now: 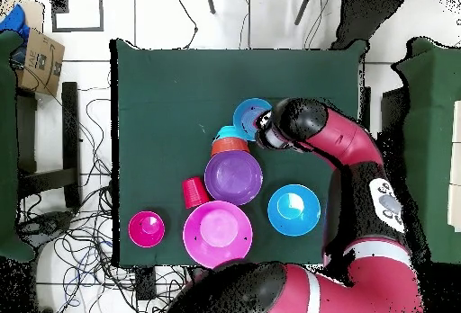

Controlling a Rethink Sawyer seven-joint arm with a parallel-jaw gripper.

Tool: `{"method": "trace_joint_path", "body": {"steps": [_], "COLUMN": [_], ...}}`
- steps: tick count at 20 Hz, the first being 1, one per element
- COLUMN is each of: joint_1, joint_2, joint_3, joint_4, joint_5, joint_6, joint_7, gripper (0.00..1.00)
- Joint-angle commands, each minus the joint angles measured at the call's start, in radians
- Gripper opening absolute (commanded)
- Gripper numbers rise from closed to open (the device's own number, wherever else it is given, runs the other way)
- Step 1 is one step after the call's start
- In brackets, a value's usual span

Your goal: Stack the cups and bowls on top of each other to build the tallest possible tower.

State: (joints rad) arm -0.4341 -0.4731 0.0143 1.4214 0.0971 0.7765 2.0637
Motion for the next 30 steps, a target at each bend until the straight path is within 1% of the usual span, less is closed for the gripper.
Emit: {"method": "trace_joint_path", "body": {"steps": [1, 6, 9, 18, 26, 30], "joint_1": [-0.02, -0.026, -0.029, -0.017, -0.022, -0.024], "joint_2": [0.042, 0.064, 0.067, 0.03, 0.005, 0.002], "joint_3": [0.125, 0.14, 0.149, 0.158, 0.16, 0.161], "joint_4": [0.083, 0.084, 0.088, 0.117, 0.139, 0.151], "joint_5": [0.02, 0.019, 0.023, 0.049, 0.052, 0.052], "joint_6": [-0.13, -0.185, -0.2, -0.169, -0.14, -0.142], "joint_7": [0.035, 0.046, 0.049, 0.079, 0.068, 0.061], "gripper": [0.0, 0.0, 0.0, 0.0, 0.0, 0.0]}}
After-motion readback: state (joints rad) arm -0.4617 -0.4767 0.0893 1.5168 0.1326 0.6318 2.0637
